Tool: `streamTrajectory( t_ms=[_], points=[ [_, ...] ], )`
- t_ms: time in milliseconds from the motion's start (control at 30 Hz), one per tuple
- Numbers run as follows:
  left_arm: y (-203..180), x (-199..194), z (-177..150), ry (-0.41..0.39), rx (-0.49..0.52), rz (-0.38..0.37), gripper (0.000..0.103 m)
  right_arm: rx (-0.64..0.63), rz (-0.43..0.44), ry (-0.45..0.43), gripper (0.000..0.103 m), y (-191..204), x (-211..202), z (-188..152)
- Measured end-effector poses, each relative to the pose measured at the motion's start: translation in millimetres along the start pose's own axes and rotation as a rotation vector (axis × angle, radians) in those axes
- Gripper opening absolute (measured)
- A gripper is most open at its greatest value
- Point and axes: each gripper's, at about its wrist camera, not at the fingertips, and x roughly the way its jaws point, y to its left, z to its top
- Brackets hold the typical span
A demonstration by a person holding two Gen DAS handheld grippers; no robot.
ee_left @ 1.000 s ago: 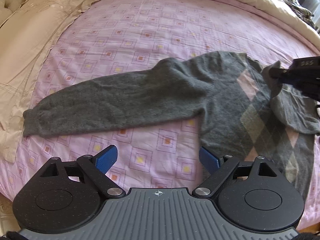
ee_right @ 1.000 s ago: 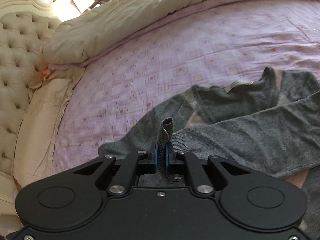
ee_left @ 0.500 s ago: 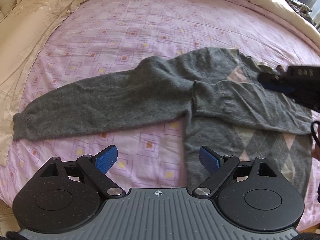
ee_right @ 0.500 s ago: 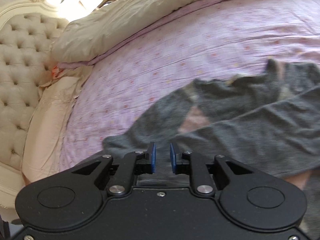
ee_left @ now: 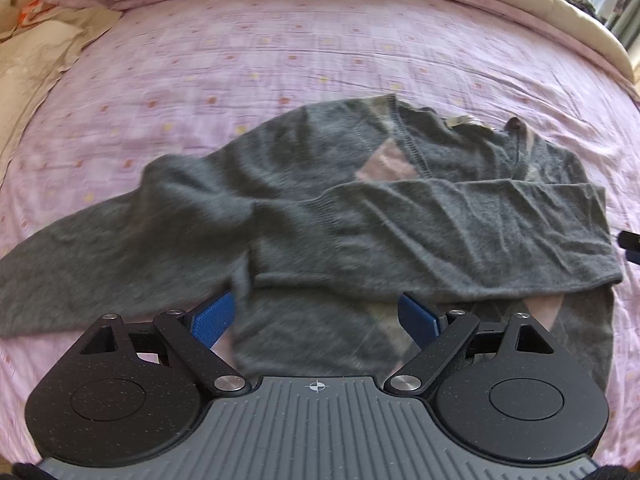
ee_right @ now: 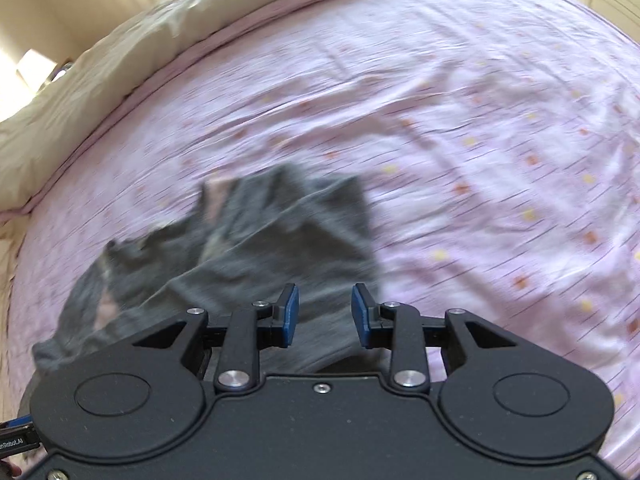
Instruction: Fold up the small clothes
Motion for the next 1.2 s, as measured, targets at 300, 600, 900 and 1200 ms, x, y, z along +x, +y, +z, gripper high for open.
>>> streamTrajectory(
  t_ms=[300,600,900,1200],
  points=[
    [-14.4,56.9,14.1,0.085,-0.011,0.103,0.089,0.015,-0.016,0.031,0.042,-33.6,35.4,28.2],
    [8.3,78.4,0.0,0.101,-0.101,0.057,0.103,0.021,0.052,0.055,0.042,-29.8,68.2,40.4],
    [6.0,78.8,-2.4,0.095,-0.11,0.068,0.103,-0.007,0.084,0.04,0.011,-15.0,56.2,42.2],
    [7.1,78.0,-0.4,0.09,-0.114,0.068,0.103,-0.082,-0.08,0.069,0.01,-19.8,61.6,41.1]
  ],
)
